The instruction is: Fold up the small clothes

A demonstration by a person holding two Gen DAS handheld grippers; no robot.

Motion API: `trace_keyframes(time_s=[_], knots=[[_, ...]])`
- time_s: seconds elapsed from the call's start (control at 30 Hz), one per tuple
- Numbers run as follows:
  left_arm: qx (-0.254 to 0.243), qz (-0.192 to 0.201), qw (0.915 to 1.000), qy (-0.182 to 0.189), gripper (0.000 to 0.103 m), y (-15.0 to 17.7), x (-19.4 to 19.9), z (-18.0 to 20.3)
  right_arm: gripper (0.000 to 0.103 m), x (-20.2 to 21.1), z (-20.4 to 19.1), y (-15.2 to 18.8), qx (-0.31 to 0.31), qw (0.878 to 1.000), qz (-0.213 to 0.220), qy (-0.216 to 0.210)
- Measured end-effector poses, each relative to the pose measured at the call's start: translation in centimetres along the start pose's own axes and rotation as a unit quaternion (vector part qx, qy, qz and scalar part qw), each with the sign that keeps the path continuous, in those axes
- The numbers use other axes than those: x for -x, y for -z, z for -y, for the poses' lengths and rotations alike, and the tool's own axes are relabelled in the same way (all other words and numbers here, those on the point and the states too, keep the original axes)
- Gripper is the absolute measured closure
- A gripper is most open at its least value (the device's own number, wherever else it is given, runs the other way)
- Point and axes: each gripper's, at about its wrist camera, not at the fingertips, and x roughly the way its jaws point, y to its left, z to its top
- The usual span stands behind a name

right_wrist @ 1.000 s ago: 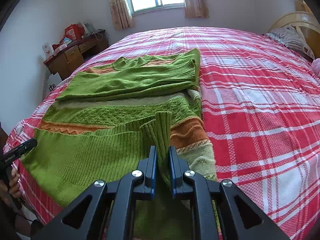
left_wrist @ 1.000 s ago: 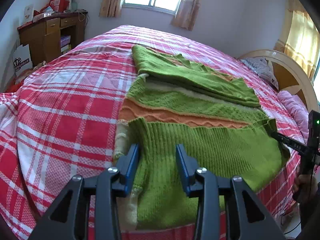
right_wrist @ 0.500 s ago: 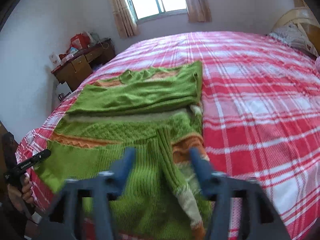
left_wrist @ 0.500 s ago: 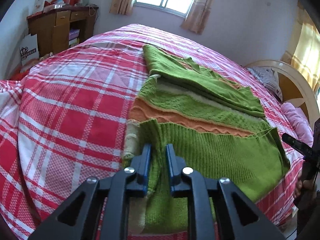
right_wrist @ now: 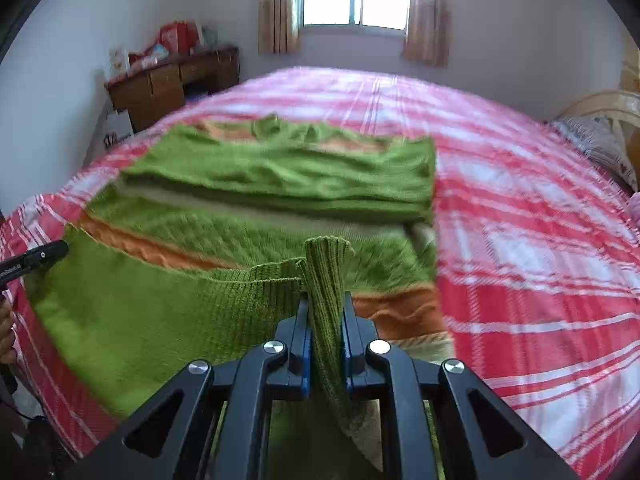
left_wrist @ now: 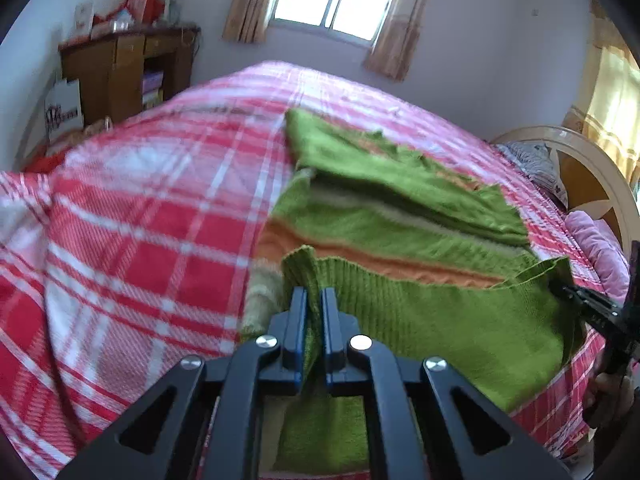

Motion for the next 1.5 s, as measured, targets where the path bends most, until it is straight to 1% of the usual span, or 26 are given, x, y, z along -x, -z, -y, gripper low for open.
trace_keyframes(time_s=[0.13, 0.27, 0.33, 0.5, 0.6, 0.67, 0.73, 0.77, 0.8, 0.83, 0.87, 1.0, 1.07, 1.1, 1.17, 1.2, 1.27, 1.3, 1.33, 1.37, 1.43, 1.5], knots=[[-0.003, 0.035, 0.9994, 0.001, 0.096, -2.1, 1.7, 0.7, 0.092, 3.2, 0.9, -1.4, -0.021, 0.998, 0.050, 0.008], [-0.009, 0.065, 0.9978, -0.011, 0.098, -4.1, 2.1, 0.9, 0.092, 4.2, 0.9, -2.6, -0.033, 0.995, 0.083, 0.032], [-0.002, 0.075, 0.9971, -0.014, 0.099, -5.2, 2.0, 0.7, 0.092, 4.1, 0.9, -3.0, -0.038, 0.995, 0.087, 0.043], [-0.007, 0.085, 0.9960, -0.024, 0.100, -6.5, 1.1, 0.8, 0.092, 3.0, 1.1, -3.6, -0.049, 0.994, 0.081, 0.046], [-0.022, 0.071, 0.9967, -0.033, 0.100, -6.4, 0.5, 1.0, 0.092, 2.6, 1.1, -3.6, -0.045, 0.995, 0.074, 0.047], [-0.036, 0.036, 0.9985, -0.020, 0.100, -6.2, -0.6, 0.9, 0.092, 2.2, 1.3, -3.4, -0.048, 0.996, 0.067, 0.044], [-0.048, 0.011, 0.9987, -0.016, 0.093, -5.5, -1.5, 1.0, 0.092, 1.9, 1.5, -3.2, -0.051, 0.996, 0.062, 0.042], [-0.052, -0.003, 0.9986, -0.014, 0.081, -5.1, -2.1, 1.0, 0.092, 1.8, 1.6, -3.0, -0.053, 0.996, 0.059, 0.041], [-0.052, -0.019, 0.9983, -0.014, 0.061, -4.7, -2.7, 1.0, 0.092, 1.7, 1.7, -2.8, -0.056, 0.996, 0.056, 0.041], [-0.051, -0.030, 0.9981, -0.015, 0.054, -4.2, -3.2, 1.1, 0.092, 1.5, 1.9, -2.6, -0.060, 0.996, 0.052, 0.040], [-0.048, -0.036, 0.9981, -0.014, 0.051, -3.8, -3.7, 0.9, 0.092, 1.3, 2.0, -2.5, -0.063, 0.996, 0.049, 0.038], [-0.038, -0.059, 0.9972, -0.025, 0.051, -2.9, -5.2, 0.5, 0.092, 1.0, 2.5, -2.2, -0.075, 0.996, 0.040, 0.032], [-0.043, -0.047, 0.9975, -0.029, 0.053, -2.8, -5.1, 0.6, 0.092, 0.9, 2.5, -2.1, -0.075, 0.996, 0.038, 0.033], [-0.048, -0.042, 0.9974, -0.034, 0.059, -2.8, -4.9, 0.8, 0.092, 0.9, 2.6, -2.1, -0.076, 0.996, 0.037, 0.032], [-0.053, -0.026, 0.9970, -0.051, 0.061, -2.8, -4.4, 1.0, 0.092, 0.7, 2.8, -1.9, -0.079, 0.996, 0.032, 0.031], [-0.055, -0.012, 0.9968, -0.056, 0.061, -2.9, -3.9, 0.9, 0.092, 0.6, 2.8, -1.9, -0.080, 0.996, 0.031, 0.030], [-0.053, 0.015, 0.9977, -0.041, 0.060, -3.1, -2.7, 0.7, 0.092, 0.5, 2.9, -1.7, -0.084, 0.996, 0.030, 0.030], [-0.051, 0.018, 0.9980, -0.032, 0.058, -3.3, -2.5, 0.6, 0.092, 0.5, 2.9, -1.7, -0.084, 0.996, 0.029, 0.030], [-0.052, 0.018, 0.9982, -0.023, 0.056, -3.4, -2.4, 0.5, 0.092, 0.5, 2.9, -1.7, -0.085, 0.996, 0.028, 0.030], [-0.055, 0.014, 0.9982, -0.020, 0.054, -3.6, -2.6, 0.6, 0.092, 0.4, 2.9, -1.7, -0.086, 0.996, 0.027, 0.028], [-0.057, 0.004, 0.9982, -0.020, 0.054, -3.7, -3.3, 0.6, 0.092, 0.4, 3.0, -1.6, -0.090, 0.995, 0.027, 0.025], [-0.051, -0.010, 0.9986, -0.005, 0.054, -3.7, -4.1, 0.6, 0.092, 0.4, 3.1, -1.5, -0.095, 0.995, 0.026, 0.024]])
